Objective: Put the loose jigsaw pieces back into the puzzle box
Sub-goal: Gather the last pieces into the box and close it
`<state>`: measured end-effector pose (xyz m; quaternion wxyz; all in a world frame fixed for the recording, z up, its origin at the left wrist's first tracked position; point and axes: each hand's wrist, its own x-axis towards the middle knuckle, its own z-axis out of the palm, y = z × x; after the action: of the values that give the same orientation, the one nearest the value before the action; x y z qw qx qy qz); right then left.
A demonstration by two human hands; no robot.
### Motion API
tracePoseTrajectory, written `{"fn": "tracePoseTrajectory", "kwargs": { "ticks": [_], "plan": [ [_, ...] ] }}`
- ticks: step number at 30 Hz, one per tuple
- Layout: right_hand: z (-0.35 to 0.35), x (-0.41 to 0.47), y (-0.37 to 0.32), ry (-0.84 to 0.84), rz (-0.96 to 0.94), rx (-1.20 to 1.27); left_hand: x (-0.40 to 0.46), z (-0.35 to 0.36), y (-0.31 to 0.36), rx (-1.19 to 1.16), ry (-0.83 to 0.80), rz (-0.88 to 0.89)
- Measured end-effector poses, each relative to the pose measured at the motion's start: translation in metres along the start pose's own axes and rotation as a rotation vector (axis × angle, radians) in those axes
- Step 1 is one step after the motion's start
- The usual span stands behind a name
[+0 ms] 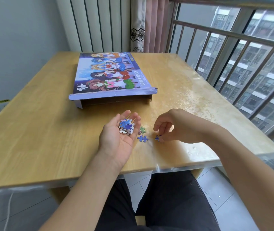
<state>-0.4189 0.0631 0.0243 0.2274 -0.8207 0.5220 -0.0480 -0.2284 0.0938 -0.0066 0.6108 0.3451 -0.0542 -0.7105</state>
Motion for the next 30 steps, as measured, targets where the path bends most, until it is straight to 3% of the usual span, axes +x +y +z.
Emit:
{"fn": "tracePoseTrajectory", "kwargs": {
  "ticks": [15, 21, 23, 28, 30],
  "plan": [
    [-0.005, 0.013, -0.014, -0.161, 0.011, -0.133, 0.004, 0.006, -0.003, 0.008, -0.004, 0.003],
    [-0.004, 0.010, -0.008, -0.109, -0.032, -0.087, 0.004, 0.008, -0.003, 0.001, 0.002, -0.003],
    [-0.006, 0.009, -0.003, -0.069, -0.065, 0.018, 0.005, 0.008, -0.002, -0.002, 0.004, -0.006],
    [-0.001, 0.018, -0.026, 0.057, -0.157, 0.720, 0.004, 0.007, -0.004, -0.008, -0.030, -0.042],
    [0.009, 0.030, -0.038, 0.186, -0.148, 0.724, 0.004, 0.007, -0.005, -0.031, -0.021, -0.045]
  ]
}}
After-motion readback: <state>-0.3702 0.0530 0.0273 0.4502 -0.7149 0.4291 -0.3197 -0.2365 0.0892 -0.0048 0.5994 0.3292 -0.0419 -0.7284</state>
